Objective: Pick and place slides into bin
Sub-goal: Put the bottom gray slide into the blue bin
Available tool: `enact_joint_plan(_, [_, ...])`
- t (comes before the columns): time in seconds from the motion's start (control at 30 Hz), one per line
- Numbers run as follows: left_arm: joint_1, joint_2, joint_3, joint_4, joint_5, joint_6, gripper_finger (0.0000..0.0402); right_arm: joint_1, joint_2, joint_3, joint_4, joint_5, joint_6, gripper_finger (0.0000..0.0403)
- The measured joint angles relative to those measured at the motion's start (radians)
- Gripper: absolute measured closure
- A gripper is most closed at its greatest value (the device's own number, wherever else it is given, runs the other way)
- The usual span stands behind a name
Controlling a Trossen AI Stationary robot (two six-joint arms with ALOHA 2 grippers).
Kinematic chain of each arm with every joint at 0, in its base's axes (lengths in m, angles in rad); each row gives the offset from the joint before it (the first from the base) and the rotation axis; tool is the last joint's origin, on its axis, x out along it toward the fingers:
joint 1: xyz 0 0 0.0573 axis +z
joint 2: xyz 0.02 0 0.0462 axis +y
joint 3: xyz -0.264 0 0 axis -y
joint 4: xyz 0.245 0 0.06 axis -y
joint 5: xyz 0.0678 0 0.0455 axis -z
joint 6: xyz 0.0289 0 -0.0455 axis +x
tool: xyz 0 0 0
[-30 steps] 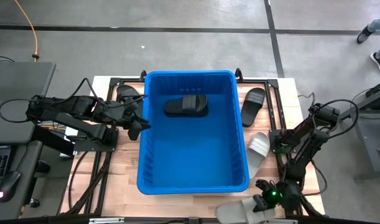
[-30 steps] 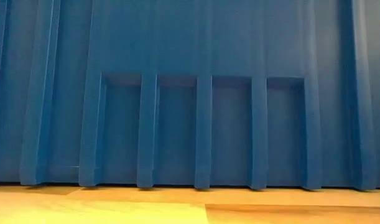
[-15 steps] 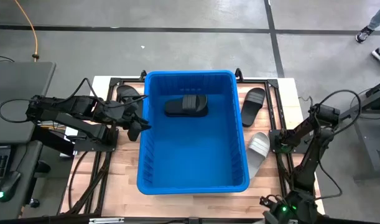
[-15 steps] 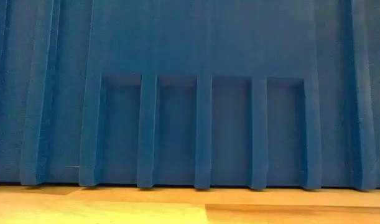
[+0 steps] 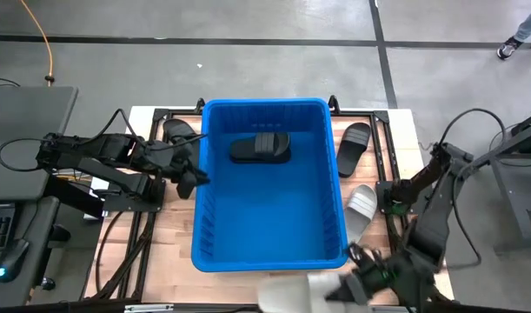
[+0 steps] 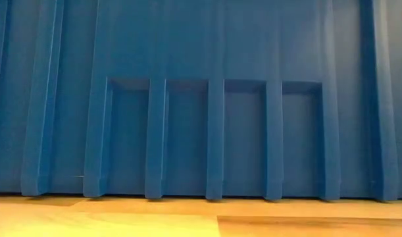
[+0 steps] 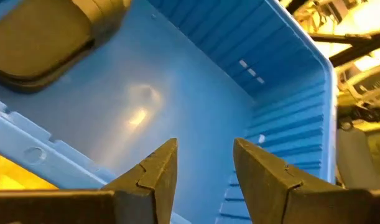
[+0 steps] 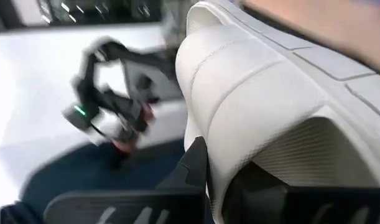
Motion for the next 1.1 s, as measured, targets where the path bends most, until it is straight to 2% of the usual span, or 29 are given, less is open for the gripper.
enact_joint_plan(0.13, [0.0,0.0,0.002,0.003,0.022,0.004,0.0254,-0.119,-0.001,0.13,-0.117,0.026,-0.114,0.0403])
enact_joint_plan(0.2, [0.0,0.0,0.002,0.003,0.039,0.007,0.0254,-0.194,-0.001,0.189,-0.174,-0.002,-0.168,0.0403])
enact_joint_plan(0.43, [0.0,-0.041,0.003,0.008,0.086,0.023,0.0254,-0.5,0.013,0.346,-0.441,-0.292,-0.334,0.0403])
enact_joint_plan(0.57, [0.0,-0.105,0.003,0.111,0.093,0.041,0.0254,-0.673,0.027,0.379,-0.596,-0.436,-0.446,0.0403])
enact_joint_plan(0.7, [0.0,-0.187,0.003,0.191,0.089,0.047,0.0254,-0.82,0.029,0.346,-0.599,-0.561,-0.518,0.0403])
enact_joint_plan(0.83, [0.0,-0.268,0.003,0.224,0.035,0.055,0.0254,-0.933,0.062,0.319,-0.598,-0.657,-0.55,0.0403])
enact_joint_plan(1.1, [0.0,-0.351,0.004,0.227,-0.007,0.044,0.0254,-1.055,0.265,0.314,-0.481,-0.871,-0.576,0.0403])
